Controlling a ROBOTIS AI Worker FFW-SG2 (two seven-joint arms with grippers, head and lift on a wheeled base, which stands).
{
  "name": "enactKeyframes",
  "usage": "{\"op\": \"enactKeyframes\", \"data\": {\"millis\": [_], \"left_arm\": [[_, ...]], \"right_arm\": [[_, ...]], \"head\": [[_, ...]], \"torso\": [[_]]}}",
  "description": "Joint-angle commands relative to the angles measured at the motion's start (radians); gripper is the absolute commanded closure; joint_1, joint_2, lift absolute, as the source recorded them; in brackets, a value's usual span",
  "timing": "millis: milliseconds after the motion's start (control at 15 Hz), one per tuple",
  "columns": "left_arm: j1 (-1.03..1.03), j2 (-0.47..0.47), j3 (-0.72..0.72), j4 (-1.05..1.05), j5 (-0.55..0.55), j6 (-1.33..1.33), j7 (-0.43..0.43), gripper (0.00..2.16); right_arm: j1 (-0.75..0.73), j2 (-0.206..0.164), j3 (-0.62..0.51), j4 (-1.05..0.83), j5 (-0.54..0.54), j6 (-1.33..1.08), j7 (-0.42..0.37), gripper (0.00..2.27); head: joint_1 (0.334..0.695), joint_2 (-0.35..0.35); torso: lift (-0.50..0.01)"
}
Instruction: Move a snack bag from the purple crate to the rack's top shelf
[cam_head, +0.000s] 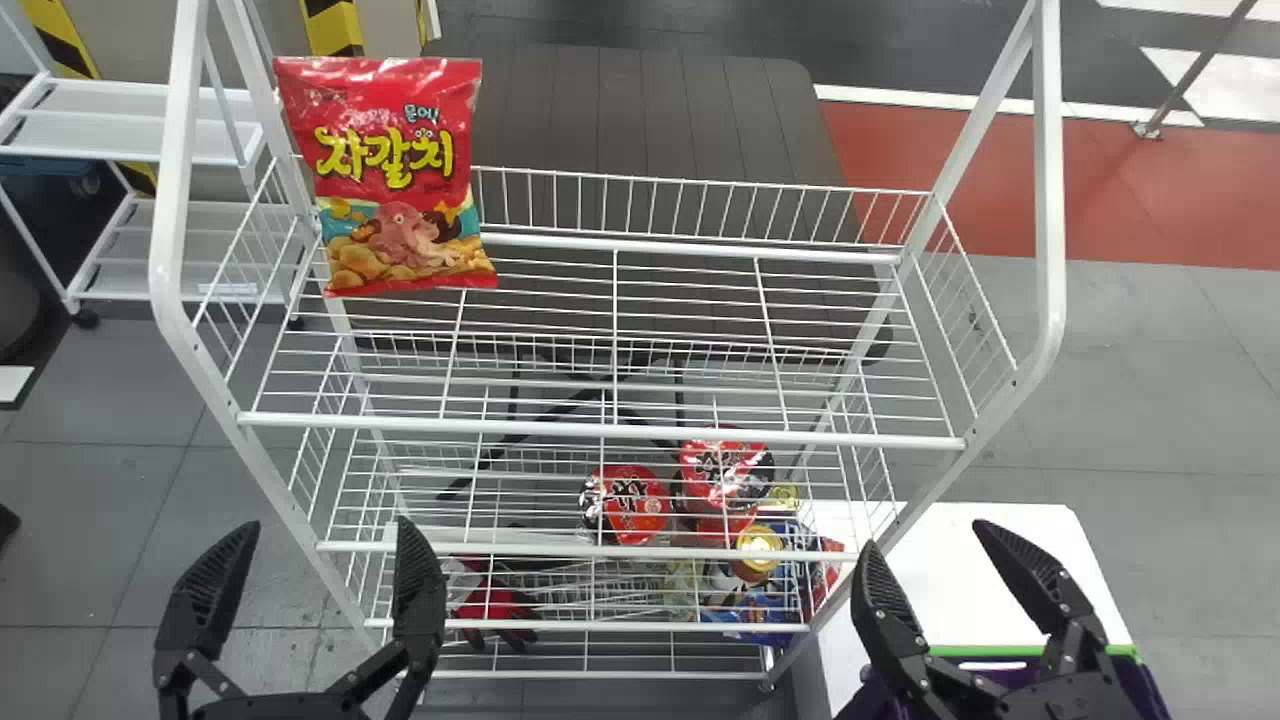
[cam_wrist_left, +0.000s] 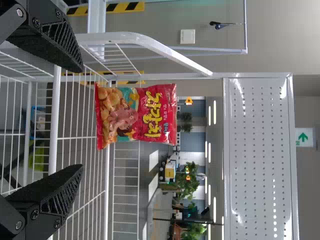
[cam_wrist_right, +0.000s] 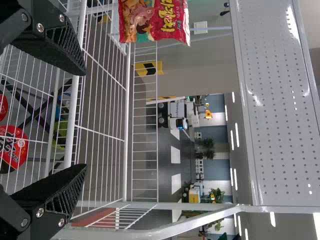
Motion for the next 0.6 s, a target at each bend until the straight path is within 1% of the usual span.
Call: {"op": "enactKeyframes", "data": {"millis": [0,533], "left_arm": [[0.000,0.005,-0.012,-0.002,-0.004,-0.003,0.011,0.15],[0.000,0.005,-0.022,0.001,-0.012,-0.009,0.021,0.15]], "right_arm": [[0.004,-0.003,-0.005,0.000,-0.013,-0.013,0.000,0.18],[0.004,-0.008,-0.023,0.017,-0.042,-0.043,0.000,0.18]], "head": [[0.695,-0.113],[0.695,-0.146]], "torso": [[0.000],[0.000]]}}
